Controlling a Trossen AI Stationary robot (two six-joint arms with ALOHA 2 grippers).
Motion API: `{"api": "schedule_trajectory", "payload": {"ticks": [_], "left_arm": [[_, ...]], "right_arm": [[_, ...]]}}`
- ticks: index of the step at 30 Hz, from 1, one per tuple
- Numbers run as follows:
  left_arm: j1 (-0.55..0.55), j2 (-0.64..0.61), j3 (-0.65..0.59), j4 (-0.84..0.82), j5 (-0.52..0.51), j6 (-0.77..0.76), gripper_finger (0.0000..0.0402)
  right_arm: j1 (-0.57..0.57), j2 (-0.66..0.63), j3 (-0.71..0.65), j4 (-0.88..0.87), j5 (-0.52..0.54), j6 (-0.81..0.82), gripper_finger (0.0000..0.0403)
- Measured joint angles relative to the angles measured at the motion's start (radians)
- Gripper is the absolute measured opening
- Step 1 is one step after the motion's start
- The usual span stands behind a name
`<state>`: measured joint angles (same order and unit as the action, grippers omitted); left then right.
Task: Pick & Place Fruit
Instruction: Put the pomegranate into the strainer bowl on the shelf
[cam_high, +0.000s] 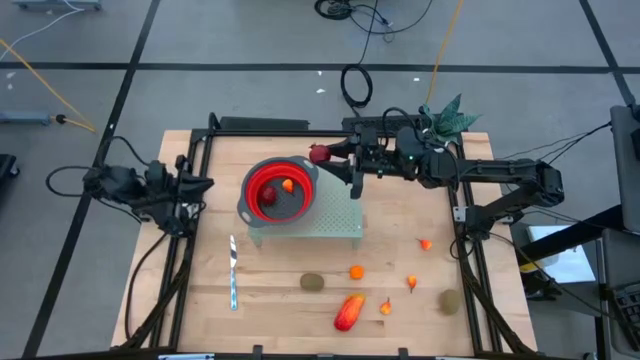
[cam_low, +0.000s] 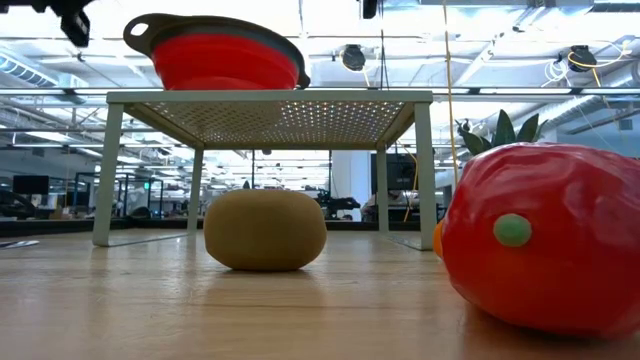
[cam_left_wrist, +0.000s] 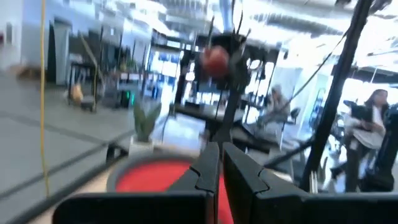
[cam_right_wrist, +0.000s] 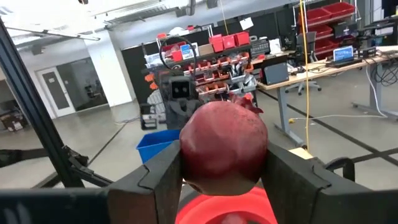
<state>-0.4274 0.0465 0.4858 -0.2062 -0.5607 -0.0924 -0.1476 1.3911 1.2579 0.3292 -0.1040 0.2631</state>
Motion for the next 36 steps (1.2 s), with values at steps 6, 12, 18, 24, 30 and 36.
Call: {"api": "schedule_trajectory", "payload": {"ticks": [6, 12, 18, 24, 30, 36], "left_arm": [[0.0, 0.175, 0.0, 0.289, 0.012, 0.15, 0.0019], [0.001, 0.35, 0.0, 0.536, 0.002, 0.169, 0.002], [0.001, 0.464, 0.0, 0.716, 0.002, 0.141, 0.0036], [0.002, 0.545, 0.0, 0.819, 0.001, 0.052, 0.0096], [0.002, 0.627, 0.014, 0.896, 0.004, -0.041, 0.0162], [0.002, 0.732, 0.117, 0.88, 0.01, -0.086, 0.021]], "right_arm": [[0.007, 0.0, 0.0, 0.002, 0.002, -0.059, 0.0184], [0.006, 0.0, 0.0, 0.002, 0.003, -0.101, 0.0184], [0.006, 0.0, 0.0, 0.002, 0.001, -0.155, 0.0185], [0.015, 0.0, 0.0, 0.001, 0.0, -0.21, 0.0185], [0.045, 0.0, 0.0, 0.001, -0.001, -0.341, 0.0185], [0.077, 0.0, 0.0, -0.001, -0.001, -0.488, 0.0185]]}}
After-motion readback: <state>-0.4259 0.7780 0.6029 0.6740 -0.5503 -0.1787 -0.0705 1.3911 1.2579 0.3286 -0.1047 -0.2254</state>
